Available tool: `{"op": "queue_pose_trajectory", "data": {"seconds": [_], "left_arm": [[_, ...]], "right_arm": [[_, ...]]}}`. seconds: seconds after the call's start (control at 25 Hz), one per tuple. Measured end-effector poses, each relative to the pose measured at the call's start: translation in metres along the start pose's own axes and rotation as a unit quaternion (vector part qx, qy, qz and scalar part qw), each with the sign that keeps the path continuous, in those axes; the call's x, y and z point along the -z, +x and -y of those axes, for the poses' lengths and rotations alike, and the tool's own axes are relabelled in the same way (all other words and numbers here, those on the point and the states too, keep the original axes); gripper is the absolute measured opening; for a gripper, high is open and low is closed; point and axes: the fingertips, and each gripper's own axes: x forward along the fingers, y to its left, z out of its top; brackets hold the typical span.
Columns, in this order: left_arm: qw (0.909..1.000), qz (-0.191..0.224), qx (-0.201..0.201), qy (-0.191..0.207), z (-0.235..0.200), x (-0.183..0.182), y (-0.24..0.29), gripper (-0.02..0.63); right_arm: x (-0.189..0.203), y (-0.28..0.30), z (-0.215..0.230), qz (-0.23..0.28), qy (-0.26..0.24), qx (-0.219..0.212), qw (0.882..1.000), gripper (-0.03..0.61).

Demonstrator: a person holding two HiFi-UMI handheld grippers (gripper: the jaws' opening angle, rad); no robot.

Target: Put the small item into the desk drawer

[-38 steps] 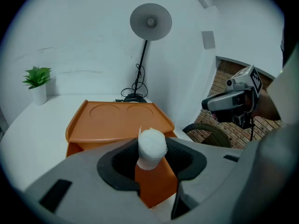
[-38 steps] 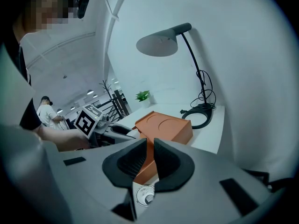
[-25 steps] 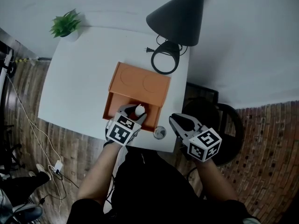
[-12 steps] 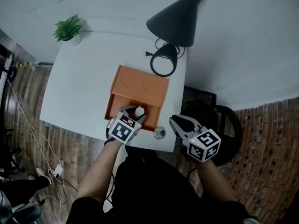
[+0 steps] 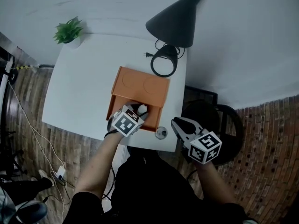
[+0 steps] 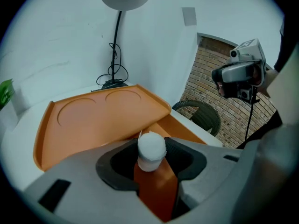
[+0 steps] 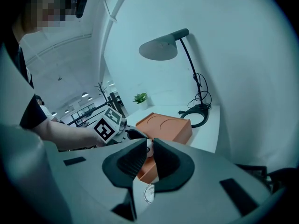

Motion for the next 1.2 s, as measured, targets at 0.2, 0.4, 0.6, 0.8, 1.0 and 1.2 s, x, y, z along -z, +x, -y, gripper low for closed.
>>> {"op": "queue_pose_trajectory", "data": {"seconds": [0.2, 0.4, 0.6, 0.8, 1.0, 1.2], "left_arm": [[0.9992, 0.001, 0.022, 0.034, 0.001, 0.002, 0.004, 0.184], [0.9996, -0.011, 0.023, 0.014, 0.002, 0.005, -0.014, 0.186], [0.9997, -0.017, 0.011, 0.014, 0.0, 0.01, -0.017, 0.183], [1.0, 0.005, -0.006, -0.001, 0.0, 0.002, -0.024, 0.183], [0.9995, 0.026, -0.008, -0.015, 0.006, -0.006, -0.038, 0.184], [0.9978, 0.046, -0.032, -0.034, 0.005, -0.009, -0.054, 0.184]], "right_arm": [[0.005, -0.002, 0.007, 0.002, 0.014, 0.008, 1.0, 0.044], [0.002, 0.001, 0.005, 0.005, 0.018, 0.006, 1.0, 0.044], [-0.003, 0.007, -0.003, 0.005, 0.013, -0.002, 1.0, 0.044], [-0.009, 0.009, -0.012, 0.007, 0.002, -0.007, 1.0, 0.044], [-0.022, 0.003, -0.017, 0.014, -0.011, -0.009, 1.0, 0.043], [-0.03, 0.001, -0.018, 0.018, -0.023, -0.01, 1.0, 0.043]]}}
